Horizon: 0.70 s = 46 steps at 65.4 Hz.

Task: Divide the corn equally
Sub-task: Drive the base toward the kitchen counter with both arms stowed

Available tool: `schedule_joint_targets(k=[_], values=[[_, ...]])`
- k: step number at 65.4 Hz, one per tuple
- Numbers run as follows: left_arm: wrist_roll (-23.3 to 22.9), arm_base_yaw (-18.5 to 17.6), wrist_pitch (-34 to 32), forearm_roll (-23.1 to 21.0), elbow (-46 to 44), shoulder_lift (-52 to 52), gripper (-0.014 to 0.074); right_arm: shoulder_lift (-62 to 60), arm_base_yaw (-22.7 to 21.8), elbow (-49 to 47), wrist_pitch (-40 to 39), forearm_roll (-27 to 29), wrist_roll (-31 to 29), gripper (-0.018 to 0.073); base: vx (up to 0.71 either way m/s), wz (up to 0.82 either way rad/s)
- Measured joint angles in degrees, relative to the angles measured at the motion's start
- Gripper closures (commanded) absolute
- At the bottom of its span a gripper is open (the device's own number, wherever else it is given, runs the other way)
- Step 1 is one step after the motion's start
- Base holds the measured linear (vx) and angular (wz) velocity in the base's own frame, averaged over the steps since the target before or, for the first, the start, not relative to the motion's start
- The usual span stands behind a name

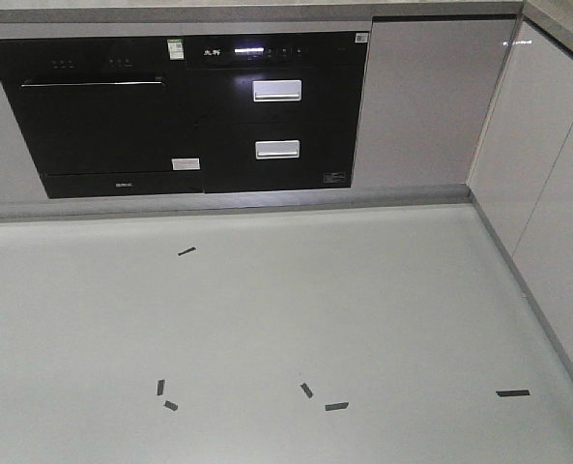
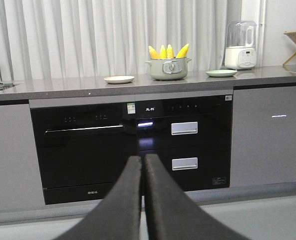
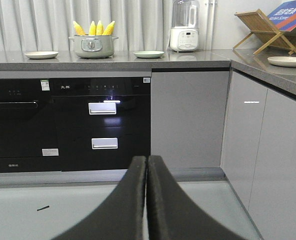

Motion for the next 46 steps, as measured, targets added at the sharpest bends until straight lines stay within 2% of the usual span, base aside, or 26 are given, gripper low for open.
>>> schedule_joint_targets(k=[46], values=[[0.00, 0.00, 0.00, 0.00, 0.00, 0.00, 0.0603, 0.00, 0.00, 0.00, 0.00, 0.00, 0.00, 0.0570, 0.03, -0.01]])
